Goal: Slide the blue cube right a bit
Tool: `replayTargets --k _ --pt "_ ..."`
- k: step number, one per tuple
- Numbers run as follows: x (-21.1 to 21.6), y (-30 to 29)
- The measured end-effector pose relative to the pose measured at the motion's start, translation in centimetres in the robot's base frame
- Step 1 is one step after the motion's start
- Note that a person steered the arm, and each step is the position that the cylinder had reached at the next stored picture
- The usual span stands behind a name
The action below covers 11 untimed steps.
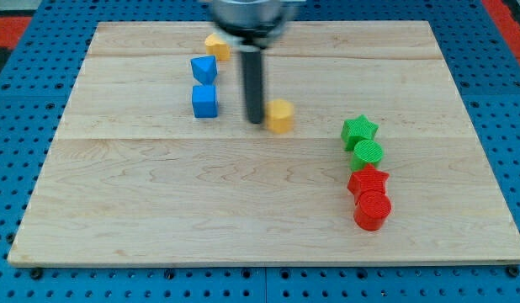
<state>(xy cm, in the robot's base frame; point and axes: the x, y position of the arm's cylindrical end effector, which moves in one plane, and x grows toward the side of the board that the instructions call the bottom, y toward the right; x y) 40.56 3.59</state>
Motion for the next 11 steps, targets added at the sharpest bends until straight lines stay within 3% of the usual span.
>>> replayTargets --k 1,2,3,4,5,6,7,10,11 --pt "-1.0 4.8" --pt "0.9 2.3" --pt "-2.1 2.6" --pt "3.0 -1.3" --pt "6.1 -10.7" --pt "4.7 -22.5" --pt "-0.2 -20.5" --pt "-1.1 -20.2" --pt "-1.3 -16.9"
